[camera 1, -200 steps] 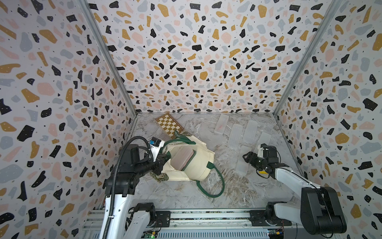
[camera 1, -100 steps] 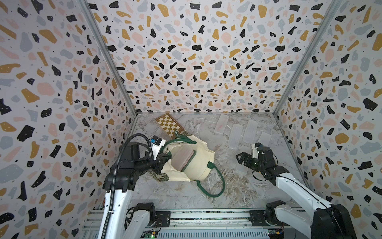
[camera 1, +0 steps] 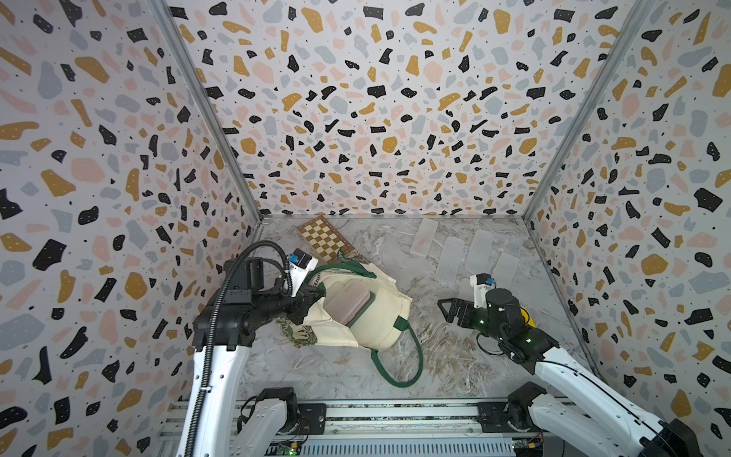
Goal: Take out the pencil case from the canvas bag
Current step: Place the pencil case at the center of the board.
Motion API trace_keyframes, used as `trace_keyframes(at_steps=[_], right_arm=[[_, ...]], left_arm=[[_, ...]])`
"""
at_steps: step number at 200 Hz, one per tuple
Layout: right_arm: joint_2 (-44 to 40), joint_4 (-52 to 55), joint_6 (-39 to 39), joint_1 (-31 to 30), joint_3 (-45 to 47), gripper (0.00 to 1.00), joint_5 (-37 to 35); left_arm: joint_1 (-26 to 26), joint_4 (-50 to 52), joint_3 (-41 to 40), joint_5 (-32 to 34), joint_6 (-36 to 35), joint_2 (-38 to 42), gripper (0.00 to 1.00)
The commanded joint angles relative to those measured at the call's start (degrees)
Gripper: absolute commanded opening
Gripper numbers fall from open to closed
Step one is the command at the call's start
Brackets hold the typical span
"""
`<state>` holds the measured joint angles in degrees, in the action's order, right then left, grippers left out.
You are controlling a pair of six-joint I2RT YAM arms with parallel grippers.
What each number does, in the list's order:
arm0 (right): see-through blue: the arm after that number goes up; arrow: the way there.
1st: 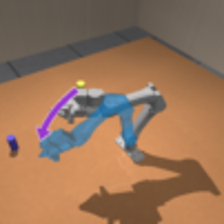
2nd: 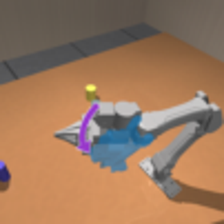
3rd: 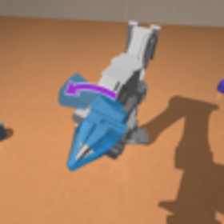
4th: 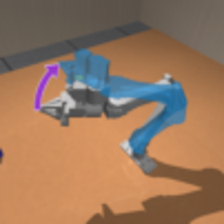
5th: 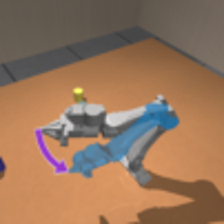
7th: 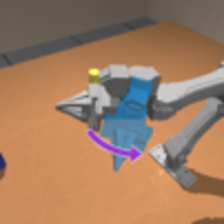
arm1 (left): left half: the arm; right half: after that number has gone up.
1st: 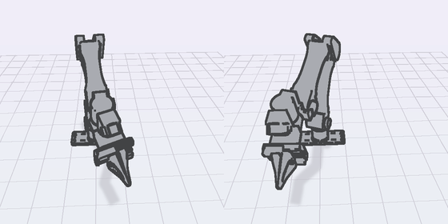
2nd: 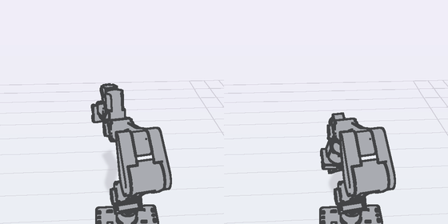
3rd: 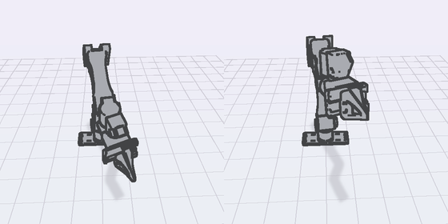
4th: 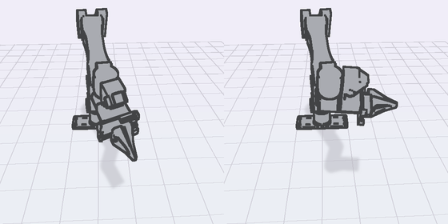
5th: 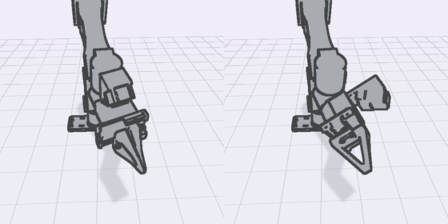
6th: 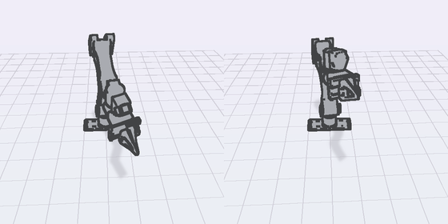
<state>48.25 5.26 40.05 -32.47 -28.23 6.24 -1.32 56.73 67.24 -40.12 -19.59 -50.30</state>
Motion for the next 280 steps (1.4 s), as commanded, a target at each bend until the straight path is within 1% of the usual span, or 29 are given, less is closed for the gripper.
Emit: trace_keyframes(at_steps=[1, 36, 54, 78, 95, 128, 166, 188, 208, 235, 280], right_arm=[[-0.5, -3.0, 0.3, -5.3, -2.5, 1.0, -4.2], [1.8, -8.0, -1.2, -17.6, -5.0, 1.0, -10.6], [4.9, -10.5, -1.7, -23.4, -6.7, 0.99, -12.8], [10.6, -11.0, -2.2, -29.8, -10.2, 1.0, -17.0], [14.4, -11.9, -2.7, -32.9, -12.2, 1.0, -18.5], [19.9, -13.8, -4.0, -37.0, -15.4, 1.0, -19.6], [26.0, -13.5, -4.4, -39.5, -19.1, 0.99, -19.9], [30.2, -12.0, -4.9, -41.1, -21.8, 0.97, -21.7], [35.3, -7.4, -5.6, -43.2, -25.8, 0.97, -26.7], [41.4, -3.5, -4.4, -43.4, -29.4, 0.95, -28.0], [47.1, -3.2, -3.2, -43.5, -31.6, 0.94, -25.8]], left_arm=[[-0.3, -3.5, 3.9, -1.9, -2.6, -0.1, 0.0], [-0.3, -4.0, 5.4, -2.1, -2.9, -2.5, 0.0], [-0.2, -4.0, 5.9, -2.3, -4.2, -3.1, 0.0], [-0.2, -3.7, 6.6, -2.5, -5.7, -3.6, 0.0], [-0.3, -3.3, 7.2, -2.5, -6.7, -3.9, 0.0], [-0.2, -2.0, 7.8, -3.6, -9.8, -4.4, 0.0], [-0.3, -0.9, 7.0, -4.3, -12.1, -4.4, 0.0], [-0.3, -0.1, 6.4, -4.7, -13.6, -3.9, 0.0], [-0.3, -0.6, 5.4, -5.1, -13.9, -3.5, 0.0], [-0.3, 0.7, 4.9, -6.3, -15.3, -3.1, 0.0], [-0.3, 1.0, 1.6, -6.6, -17.3, -1.2, 0.0]])
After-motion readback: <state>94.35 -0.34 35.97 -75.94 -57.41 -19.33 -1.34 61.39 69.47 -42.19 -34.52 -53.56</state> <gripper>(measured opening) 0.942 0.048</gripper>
